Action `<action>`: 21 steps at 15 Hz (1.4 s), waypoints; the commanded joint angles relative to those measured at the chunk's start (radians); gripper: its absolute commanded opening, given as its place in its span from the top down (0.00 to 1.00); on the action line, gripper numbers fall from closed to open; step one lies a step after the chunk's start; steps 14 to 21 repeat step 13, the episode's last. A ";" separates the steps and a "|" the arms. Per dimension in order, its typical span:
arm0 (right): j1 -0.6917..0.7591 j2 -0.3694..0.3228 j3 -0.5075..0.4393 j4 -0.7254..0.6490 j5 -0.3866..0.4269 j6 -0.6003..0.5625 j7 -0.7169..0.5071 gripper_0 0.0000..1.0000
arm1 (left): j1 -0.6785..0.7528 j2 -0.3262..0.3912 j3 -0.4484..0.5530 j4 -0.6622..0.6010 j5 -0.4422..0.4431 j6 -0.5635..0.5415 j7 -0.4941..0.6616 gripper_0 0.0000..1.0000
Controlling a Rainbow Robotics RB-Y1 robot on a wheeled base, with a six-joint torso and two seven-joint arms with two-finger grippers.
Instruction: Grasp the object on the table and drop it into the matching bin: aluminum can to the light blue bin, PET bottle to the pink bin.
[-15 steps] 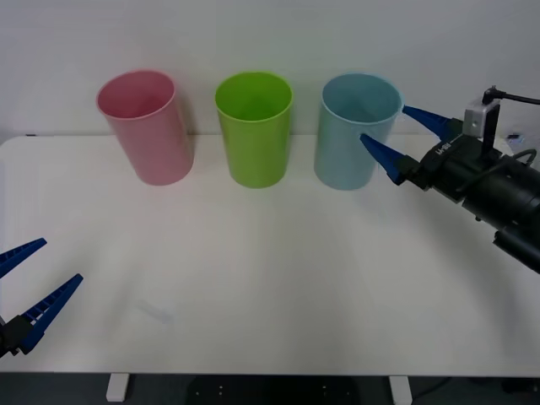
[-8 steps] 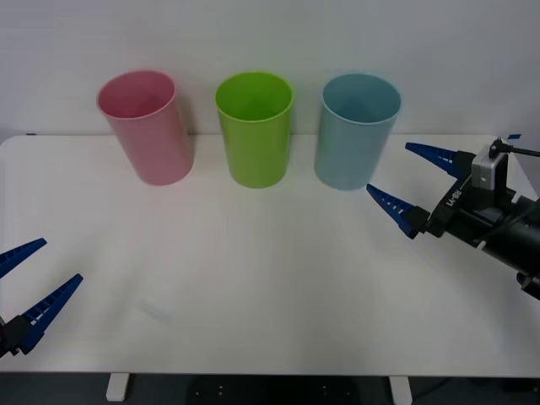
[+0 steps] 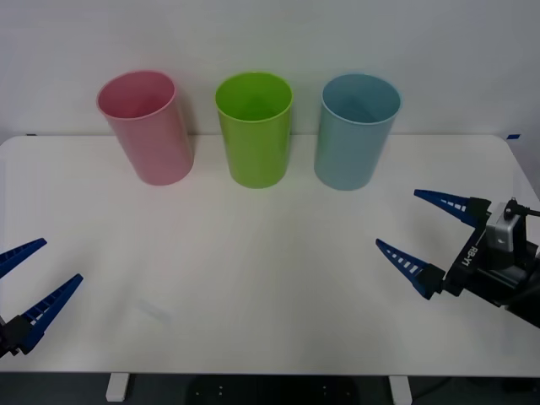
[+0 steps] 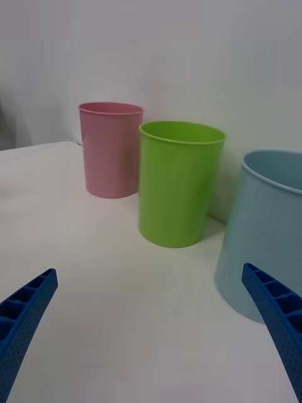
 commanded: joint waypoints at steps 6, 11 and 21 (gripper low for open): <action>0.099 0.016 -0.078 -0.029 0.000 -0.155 0.020 0.00 | 0.000 0.000 0.000 0.000 0.000 0.000 0.000 0.00; 0.116 0.015 -0.081 -0.029 0.000 -0.173 0.018 0.00 | 0.000 0.000 0.000 0.000 0.000 0.000 0.000 0.00; 0.116 0.015 -0.081 -0.029 0.000 -0.173 0.018 0.00 | 0.000 0.000 0.000 0.000 0.000 0.000 0.000 0.00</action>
